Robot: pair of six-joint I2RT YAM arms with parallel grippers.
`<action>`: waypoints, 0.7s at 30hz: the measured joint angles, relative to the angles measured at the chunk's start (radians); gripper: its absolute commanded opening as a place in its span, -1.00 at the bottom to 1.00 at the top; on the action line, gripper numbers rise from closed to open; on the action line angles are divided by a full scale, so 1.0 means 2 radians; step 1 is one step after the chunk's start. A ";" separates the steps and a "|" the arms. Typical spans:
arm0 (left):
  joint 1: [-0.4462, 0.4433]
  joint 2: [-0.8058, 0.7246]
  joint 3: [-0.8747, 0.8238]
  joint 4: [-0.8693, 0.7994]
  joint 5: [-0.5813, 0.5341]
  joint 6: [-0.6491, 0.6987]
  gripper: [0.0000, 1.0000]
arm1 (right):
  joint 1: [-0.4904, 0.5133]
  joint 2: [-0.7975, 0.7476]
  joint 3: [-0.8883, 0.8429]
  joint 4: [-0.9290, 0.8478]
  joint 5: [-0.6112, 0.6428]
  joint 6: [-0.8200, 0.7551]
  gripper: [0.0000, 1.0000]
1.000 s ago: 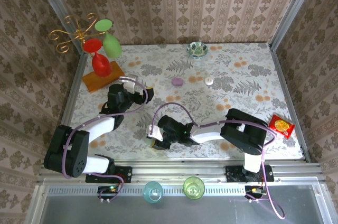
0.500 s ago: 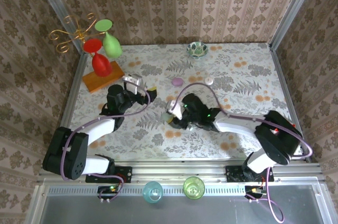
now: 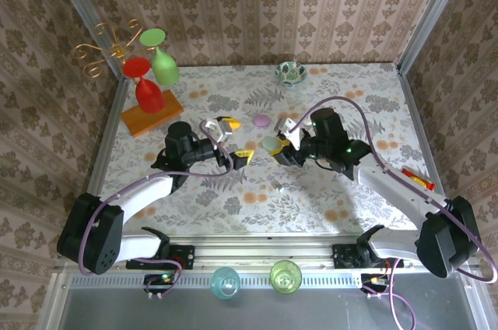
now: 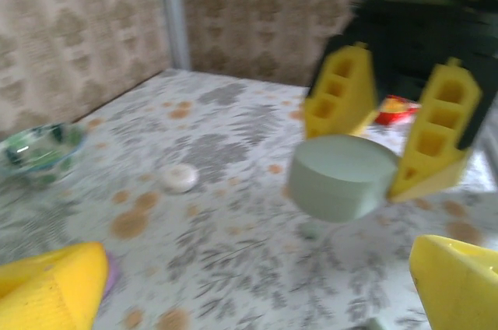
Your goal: Insert the wireless bluetooth earbuds into the charging case
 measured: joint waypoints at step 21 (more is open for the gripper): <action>-0.038 0.031 0.037 -0.007 0.147 -0.040 0.22 | 0.003 -0.006 0.045 -0.064 -0.110 -0.031 -0.45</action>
